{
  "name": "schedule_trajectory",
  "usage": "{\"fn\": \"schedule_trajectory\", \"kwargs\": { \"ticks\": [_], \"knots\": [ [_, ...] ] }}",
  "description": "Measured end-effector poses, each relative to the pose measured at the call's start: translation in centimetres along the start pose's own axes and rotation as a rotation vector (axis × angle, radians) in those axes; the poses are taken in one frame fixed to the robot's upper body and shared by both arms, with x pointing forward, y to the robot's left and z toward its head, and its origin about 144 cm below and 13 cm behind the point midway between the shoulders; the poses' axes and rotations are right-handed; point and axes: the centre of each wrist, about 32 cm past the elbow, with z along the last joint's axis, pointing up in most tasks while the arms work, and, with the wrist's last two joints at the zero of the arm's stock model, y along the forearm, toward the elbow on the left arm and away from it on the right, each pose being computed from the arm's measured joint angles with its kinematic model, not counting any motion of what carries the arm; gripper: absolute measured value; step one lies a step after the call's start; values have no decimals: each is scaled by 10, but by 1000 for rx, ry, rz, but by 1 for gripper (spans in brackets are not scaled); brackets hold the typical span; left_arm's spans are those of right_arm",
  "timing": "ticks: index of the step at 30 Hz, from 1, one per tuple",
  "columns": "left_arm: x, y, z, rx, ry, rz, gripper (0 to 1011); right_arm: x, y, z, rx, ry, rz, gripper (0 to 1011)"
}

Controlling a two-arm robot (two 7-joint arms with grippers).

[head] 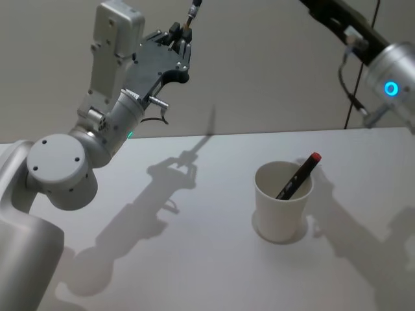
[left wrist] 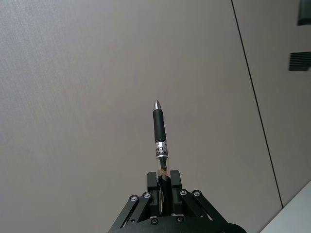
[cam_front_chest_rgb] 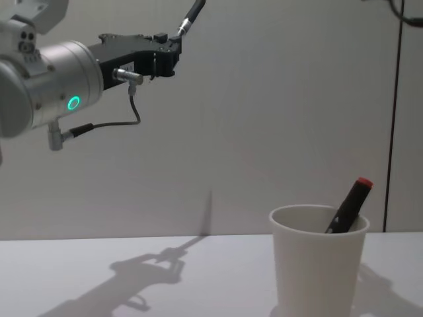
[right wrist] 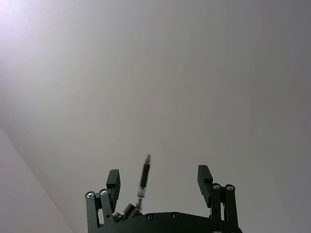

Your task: Place the pen into the pen holder.

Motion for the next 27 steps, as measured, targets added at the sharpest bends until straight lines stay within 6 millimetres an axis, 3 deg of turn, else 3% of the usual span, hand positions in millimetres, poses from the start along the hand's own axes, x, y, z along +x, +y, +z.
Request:
{"fn": "schedule_trajectory", "kwargs": {
  "ticks": [13,27],
  "knots": [
    [0,17,-4,-46,26,-26,155,-20,25,-3,-14,-73,114,1001],
    [3,32,2,-69,7,-25,154,-30,37,-8,-111,-185,139,1001]
  ]
}}
